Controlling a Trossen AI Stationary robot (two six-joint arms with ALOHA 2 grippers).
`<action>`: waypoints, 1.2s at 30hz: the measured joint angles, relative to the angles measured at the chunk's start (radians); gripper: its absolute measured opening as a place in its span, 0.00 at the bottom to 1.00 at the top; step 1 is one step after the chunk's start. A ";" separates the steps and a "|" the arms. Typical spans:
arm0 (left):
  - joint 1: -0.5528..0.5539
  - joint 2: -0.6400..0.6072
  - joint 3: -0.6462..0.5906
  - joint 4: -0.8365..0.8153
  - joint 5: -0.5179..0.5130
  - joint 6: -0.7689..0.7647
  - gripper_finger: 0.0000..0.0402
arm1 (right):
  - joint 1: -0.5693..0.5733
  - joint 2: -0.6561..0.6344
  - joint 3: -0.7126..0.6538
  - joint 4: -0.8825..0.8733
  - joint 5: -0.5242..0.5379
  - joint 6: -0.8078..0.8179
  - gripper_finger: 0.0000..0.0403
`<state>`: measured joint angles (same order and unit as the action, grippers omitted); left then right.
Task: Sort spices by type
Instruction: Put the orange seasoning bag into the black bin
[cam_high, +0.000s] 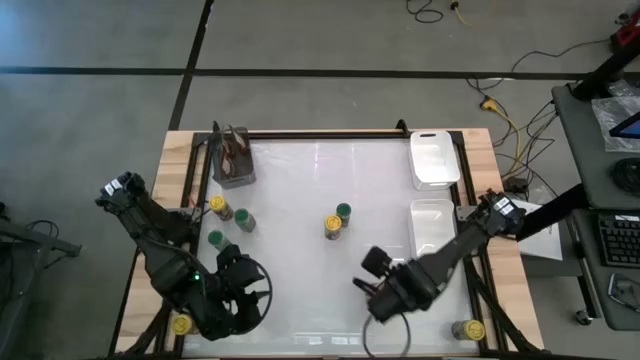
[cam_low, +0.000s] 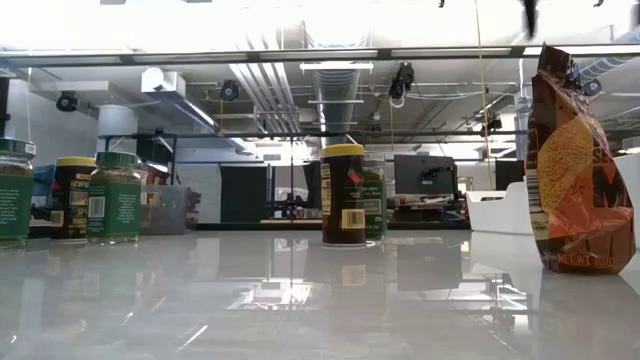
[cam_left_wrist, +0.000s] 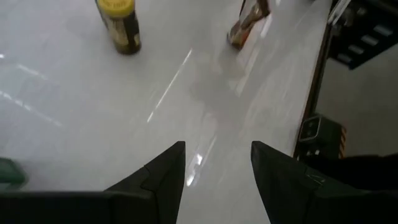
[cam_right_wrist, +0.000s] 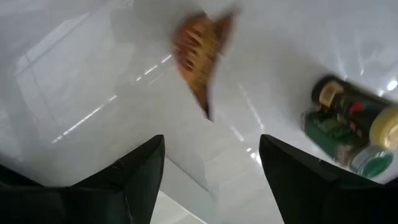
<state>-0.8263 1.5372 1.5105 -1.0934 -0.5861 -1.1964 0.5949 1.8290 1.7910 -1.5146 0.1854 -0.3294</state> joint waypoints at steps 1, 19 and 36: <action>-0.004 0.000 0.000 0.004 -0.007 0.000 0.42 | -0.016 0.000 -0.012 0.013 -0.001 0.000 0.60; -0.021 0.000 0.000 -0.057 -0.017 -0.036 0.42 | -0.256 -0.044 -0.171 0.155 -0.325 0.131 0.40; -0.089 0.000 0.000 -0.089 -0.016 -0.178 0.42 | -0.367 -0.165 -0.565 0.572 -0.464 0.302 0.09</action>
<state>-0.9154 1.5374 1.5105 -1.1822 -0.6020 -1.3743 0.2280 1.6639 1.2263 -0.9423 -0.2784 -0.0274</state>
